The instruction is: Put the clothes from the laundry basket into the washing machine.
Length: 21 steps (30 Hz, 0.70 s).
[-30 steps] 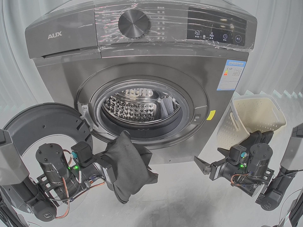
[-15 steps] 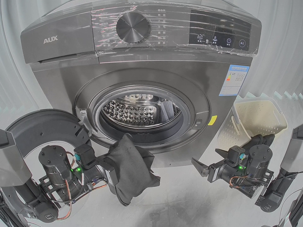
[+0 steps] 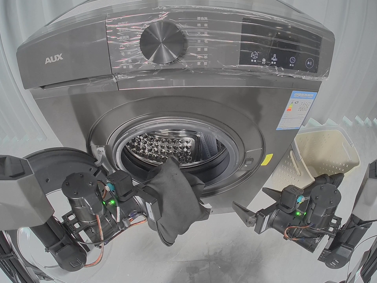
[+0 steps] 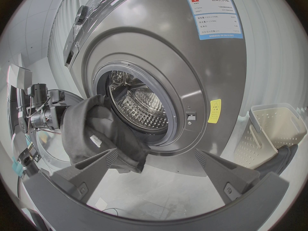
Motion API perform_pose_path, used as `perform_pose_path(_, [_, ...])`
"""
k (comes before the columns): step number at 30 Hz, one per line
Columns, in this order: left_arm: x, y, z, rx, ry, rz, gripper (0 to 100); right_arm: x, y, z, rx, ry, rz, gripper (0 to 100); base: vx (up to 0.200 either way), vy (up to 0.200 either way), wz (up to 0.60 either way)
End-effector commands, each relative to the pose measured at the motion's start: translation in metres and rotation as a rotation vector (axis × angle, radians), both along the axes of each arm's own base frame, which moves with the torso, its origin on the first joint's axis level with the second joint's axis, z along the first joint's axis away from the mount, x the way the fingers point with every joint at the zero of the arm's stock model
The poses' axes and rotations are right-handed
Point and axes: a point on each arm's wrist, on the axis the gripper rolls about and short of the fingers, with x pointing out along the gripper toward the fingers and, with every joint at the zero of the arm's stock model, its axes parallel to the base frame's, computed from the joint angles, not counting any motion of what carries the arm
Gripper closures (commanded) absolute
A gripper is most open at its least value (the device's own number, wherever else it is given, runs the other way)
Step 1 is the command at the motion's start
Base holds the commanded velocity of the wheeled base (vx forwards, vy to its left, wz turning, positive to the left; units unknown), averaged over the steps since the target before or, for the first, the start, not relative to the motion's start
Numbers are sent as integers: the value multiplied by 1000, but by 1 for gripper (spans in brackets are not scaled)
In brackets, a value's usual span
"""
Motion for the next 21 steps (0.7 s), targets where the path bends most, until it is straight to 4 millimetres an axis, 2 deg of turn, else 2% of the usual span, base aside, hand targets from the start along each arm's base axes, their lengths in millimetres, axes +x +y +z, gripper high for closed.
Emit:
perform_pose_path(1, [22, -13, -5, -15, -17, 9, 100, -5, 4, 0, -1, 3, 23, 0, 0, 0, 0])
perform_pose_path(6, [37, -23, -5, -36, -41, 15, 100, -5, 4, 0, -2, 4, 23, 0, 0, 0, 0])
perform_pose_path(12, [52, -35, -15, -41, -43, 12, 100, -6, 5, 1, 1, 1, 28, 0, 0, 0, 0])
perform_pose_path(15, [68, -46, -28, -43, -44, 15, 100, -6, 5, -1, -3, 5, 27, 0, 0, 0, 0])
perform_pose_path(18, [87, -55, -29, -91, -62, 38, 100, -6, 5, 0, 1, 3, 28, 0, 0, 0, 0])
perform_pose_path(21, [97, -59, -28, -137, -70, 81, 100, -6, 5, 0, 3, 4, 31, 0, 0, 0, 0])
